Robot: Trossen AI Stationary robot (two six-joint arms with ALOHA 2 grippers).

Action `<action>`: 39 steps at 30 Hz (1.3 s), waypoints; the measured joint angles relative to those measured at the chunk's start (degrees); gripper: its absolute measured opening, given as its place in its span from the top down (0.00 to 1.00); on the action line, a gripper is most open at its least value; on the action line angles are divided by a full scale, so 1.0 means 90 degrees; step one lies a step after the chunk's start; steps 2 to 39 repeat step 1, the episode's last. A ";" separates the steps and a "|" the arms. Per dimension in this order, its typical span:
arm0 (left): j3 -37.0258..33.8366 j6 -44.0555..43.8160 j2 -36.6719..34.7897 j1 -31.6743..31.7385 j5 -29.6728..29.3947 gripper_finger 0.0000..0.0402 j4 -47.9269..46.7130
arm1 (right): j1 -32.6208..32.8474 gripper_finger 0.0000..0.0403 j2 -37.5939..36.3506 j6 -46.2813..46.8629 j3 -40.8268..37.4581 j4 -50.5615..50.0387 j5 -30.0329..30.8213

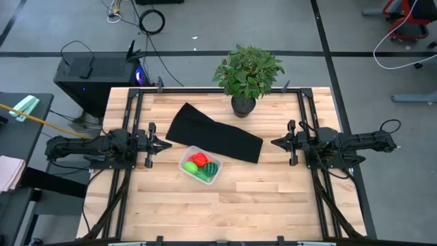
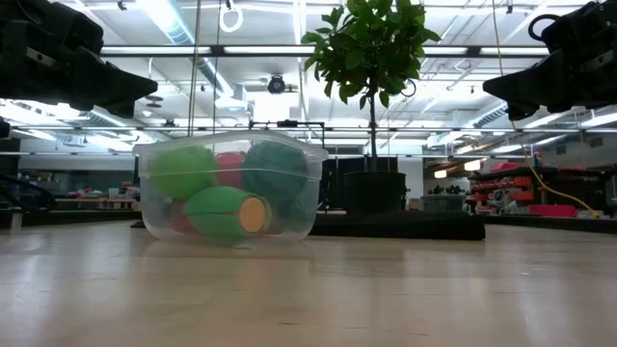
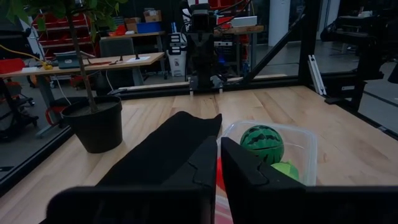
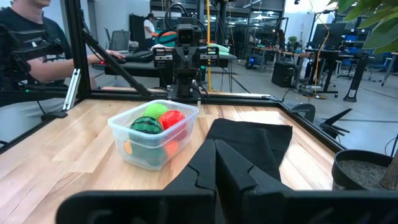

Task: Pick and placing Produce into tupperware
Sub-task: Return to Home Position

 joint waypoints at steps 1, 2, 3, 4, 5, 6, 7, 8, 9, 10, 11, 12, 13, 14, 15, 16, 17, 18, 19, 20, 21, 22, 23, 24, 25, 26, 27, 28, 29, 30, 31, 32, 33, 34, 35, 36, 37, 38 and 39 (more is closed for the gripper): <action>-0.0002 0.0000 0.0000 0.0000 0.0000 0.92 0.0000 | 0.0000 0.99 0.0001 0.0000 0.0000 0.0000 0.0000; -0.0002 0.0000 0.0000 0.0000 0.0000 0.92 0.0000 | 0.0000 0.99 0.0001 0.0000 0.0000 0.0000 0.0000; -0.0002 0.0000 0.0000 0.0000 0.0000 0.92 0.0000 | 0.0000 0.99 0.0001 0.0000 0.0000 0.0000 0.0000; -0.0002 0.0000 0.0000 0.0000 0.0000 0.92 0.0000 | 0.0000 0.99 0.0001 0.0000 0.0000 0.0000 0.0000; -0.0002 0.0000 0.0000 0.0000 0.0000 0.92 0.0000 | 0.0000 0.99 0.0001 0.0000 0.0000 0.0000 0.0000; -0.0002 0.0000 0.0000 0.0000 0.0000 0.92 0.0000 | 0.0000 0.99 0.0001 0.0000 0.0000 0.0000 0.0000; -0.0002 0.0000 0.0000 0.0000 0.0000 0.92 0.0000 | 0.0000 0.99 0.0001 0.0000 0.0000 0.0000 0.0000; -0.0002 0.0000 0.0000 0.0000 0.0000 0.92 0.0000 | 0.0000 0.99 0.0001 0.0000 0.0000 0.0000 0.0000; -0.0002 0.0000 0.0000 0.0000 0.0000 0.92 0.0000 | 0.0000 0.99 0.0001 0.0000 0.0000 0.0000 0.0000; -0.0002 0.0000 0.0000 0.0000 0.0000 0.92 0.0000 | 0.0000 0.99 0.0001 0.0000 0.0000 0.0000 0.0000; -0.0002 0.0000 0.0000 0.0000 0.0000 0.92 0.0000 | 0.0000 0.99 0.0001 0.0000 0.0000 0.0000 0.0000; -0.0002 0.0000 0.0000 0.0000 0.0000 0.92 0.0000 | 0.0000 0.99 0.0001 0.0000 0.0000 0.0000 0.0000; -0.0002 0.0000 0.0000 0.0000 0.0000 0.92 0.0000 | 0.0000 0.99 0.0001 0.0000 0.0000 0.0000 0.0000; -0.0002 0.0000 0.0000 0.0000 0.0000 0.92 0.0000 | 0.0000 0.99 0.0001 0.0000 0.0000 0.0000 0.0000; -0.0002 0.0000 0.0000 0.0000 0.0000 0.92 0.0000 | 0.0000 0.99 0.0001 0.0000 0.0000 0.0000 0.0000; -0.0002 0.0000 0.0000 0.0000 0.0000 0.92 0.0000 | 0.0000 0.99 0.0001 0.0000 0.0000 0.0000 0.0000; -0.0002 0.0000 0.0000 0.0000 0.0000 0.92 0.0000 | 0.0000 0.99 0.0001 0.0000 0.0000 0.0000 0.0000; -0.0002 0.0000 0.0000 0.0000 0.0000 0.92 0.0000 | 0.0000 0.99 0.0001 0.0000 0.0000 0.0000 0.0000; -0.0002 0.0000 0.0000 0.0000 0.0000 0.92 0.0000 | 0.0000 0.99 0.0001 0.0000 0.0000 0.0000 0.0000; -0.0002 0.0000 0.0000 0.0000 0.0000 0.92 0.0000 | 0.0000 0.99 0.0001 0.0000 0.0000 0.0000 0.0000; -0.0002 0.0000 0.0000 0.0000 0.0000 0.92 0.0000 | 0.0000 0.99 0.0001 0.0000 0.0000 0.0000 0.0000; -0.0002 0.0000 0.0000 0.0000 0.0000 0.92 0.0000 | 0.0000 0.99 0.0001 0.0000 0.0000 0.0000 0.0000; -0.0002 0.0000 0.0000 0.0000 0.0000 0.92 0.0000 | 0.0000 0.99 0.0001 0.0000 0.0000 0.0000 0.0000; -0.0002 0.0000 0.0000 0.0000 0.0000 0.92 0.0000 | 0.0000 0.99 0.0001 0.0000 0.0000 0.0000 0.0000; -0.0002 0.0000 0.0000 0.0000 0.0000 0.92 0.0000 | 0.0000 0.99 0.0001 0.0000 0.0000 0.0000 0.0000; -0.0002 0.0000 0.0000 0.0000 0.0000 0.92 0.0000 | 0.0000 0.99 0.0001 0.0000 0.0000 0.0000 0.0000; -0.0002 0.0000 0.0000 0.0000 0.0000 0.92 0.0000 | 0.0000 0.99 0.0001 0.0000 0.0000 0.0000 0.0000; -0.0002 0.0000 0.0000 0.0000 0.0000 0.92 0.0000 | 0.0000 0.99 0.0001 0.0000 0.0000 0.0000 0.0000; -0.0002 0.0000 0.0000 0.0000 0.0000 0.92 0.0000 | 0.0000 0.99 0.0001 0.0000 0.0000 0.0000 0.0000; -0.0002 0.0000 0.0000 0.0000 0.0000 0.92 0.0000 | 0.0000 0.99 0.0001 0.0000 0.0000 0.0000 0.0000; -0.0002 0.0000 0.0000 0.0000 0.0000 0.92 0.0000 | 0.0000 0.99 0.0001 0.0000 0.0000 0.0000 0.0000; -0.0002 0.0000 0.0000 0.0000 0.0000 0.92 0.0000 | 0.0000 0.99 0.0001 0.0000 0.0000 0.0000 0.0000; -0.0002 0.0000 0.0000 0.0000 0.0000 0.92 0.0000 | 0.0000 0.99 0.0001 0.0000 0.0000 0.0000 0.0000; -0.0002 0.0000 0.0000 0.0000 0.0000 0.92 0.0000 | 0.0000 0.99 0.0001 0.0000 0.0000 0.0000 0.0000; -0.0002 0.0000 0.0000 0.0000 0.0000 0.92 0.0000 | 0.0000 0.99 0.0001 0.0000 0.0000 0.0000 0.0000; -0.0002 0.0000 0.0000 0.0000 0.0000 0.92 0.0000 | 0.0000 0.99 0.0001 0.0000 0.0000 0.0000 0.0000; -0.0002 0.0000 0.0000 0.0000 0.0000 0.92 0.0000 | 0.0000 0.99 0.0001 0.0000 0.0000 0.0000 0.0000; -0.0002 0.0000 0.0000 0.0000 0.0000 0.92 0.0000 | 0.0000 0.99 0.0001 0.0000 0.0000 0.0000 0.0000; -0.0002 0.0000 0.0000 0.0000 0.0000 0.92 0.0000 | 0.0000 0.99 0.0001 0.0000 0.0000 0.0000 0.0000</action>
